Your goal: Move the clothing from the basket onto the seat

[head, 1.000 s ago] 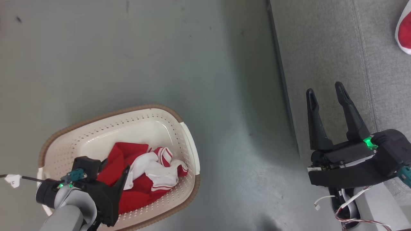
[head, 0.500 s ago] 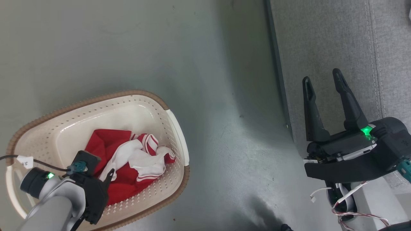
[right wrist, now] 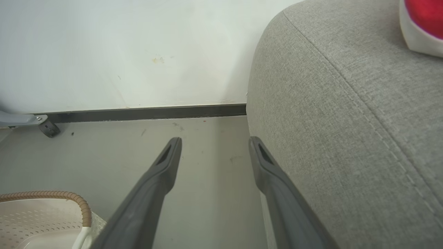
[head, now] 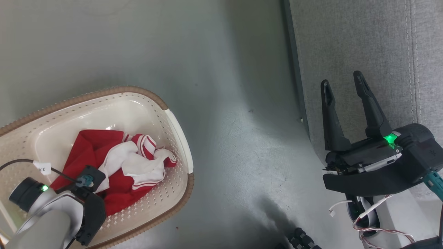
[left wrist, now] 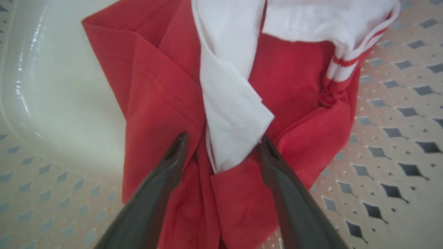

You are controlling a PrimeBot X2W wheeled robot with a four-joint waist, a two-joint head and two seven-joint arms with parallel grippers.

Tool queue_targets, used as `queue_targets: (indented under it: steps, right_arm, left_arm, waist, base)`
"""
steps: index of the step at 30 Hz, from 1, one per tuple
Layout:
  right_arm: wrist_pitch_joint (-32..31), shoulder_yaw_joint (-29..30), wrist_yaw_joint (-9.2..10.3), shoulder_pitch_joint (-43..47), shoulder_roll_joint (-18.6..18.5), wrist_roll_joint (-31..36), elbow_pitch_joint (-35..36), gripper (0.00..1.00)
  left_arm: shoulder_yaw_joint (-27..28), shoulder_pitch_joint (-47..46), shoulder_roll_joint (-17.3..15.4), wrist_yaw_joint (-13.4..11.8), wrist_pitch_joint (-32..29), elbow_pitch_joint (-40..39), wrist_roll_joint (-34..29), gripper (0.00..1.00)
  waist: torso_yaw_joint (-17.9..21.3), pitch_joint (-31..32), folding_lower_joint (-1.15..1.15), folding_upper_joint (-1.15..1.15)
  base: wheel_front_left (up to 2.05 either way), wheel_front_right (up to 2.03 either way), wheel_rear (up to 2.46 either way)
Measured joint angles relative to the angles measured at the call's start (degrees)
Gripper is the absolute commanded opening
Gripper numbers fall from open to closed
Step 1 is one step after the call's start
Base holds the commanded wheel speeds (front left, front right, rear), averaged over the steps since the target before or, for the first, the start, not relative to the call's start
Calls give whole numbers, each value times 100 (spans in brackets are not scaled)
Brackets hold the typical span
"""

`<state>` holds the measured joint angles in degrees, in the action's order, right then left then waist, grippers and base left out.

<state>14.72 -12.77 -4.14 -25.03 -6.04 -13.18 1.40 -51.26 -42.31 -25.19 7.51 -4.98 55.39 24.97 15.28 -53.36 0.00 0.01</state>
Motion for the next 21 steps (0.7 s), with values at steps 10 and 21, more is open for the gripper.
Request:
queue_targets:
  steps: [10, 21]
  right_arm:
    - [0, -31, -41, 8, 58, 31, 47, 100]
    - [2, -25, -49, -3, 132, 112, 37, 100]
  left_arm:
    - [-133, -213, -26, 4, -54, 448, 0, 100]
    - [-337, -263, -33, 4, 123, 694, 45, 0]
  waist:
    - [100, -251, 0, -1]
    - [192, -329, 0, -1]
  base:
    - [0, 0, 0]
    - [0, 0, 0]
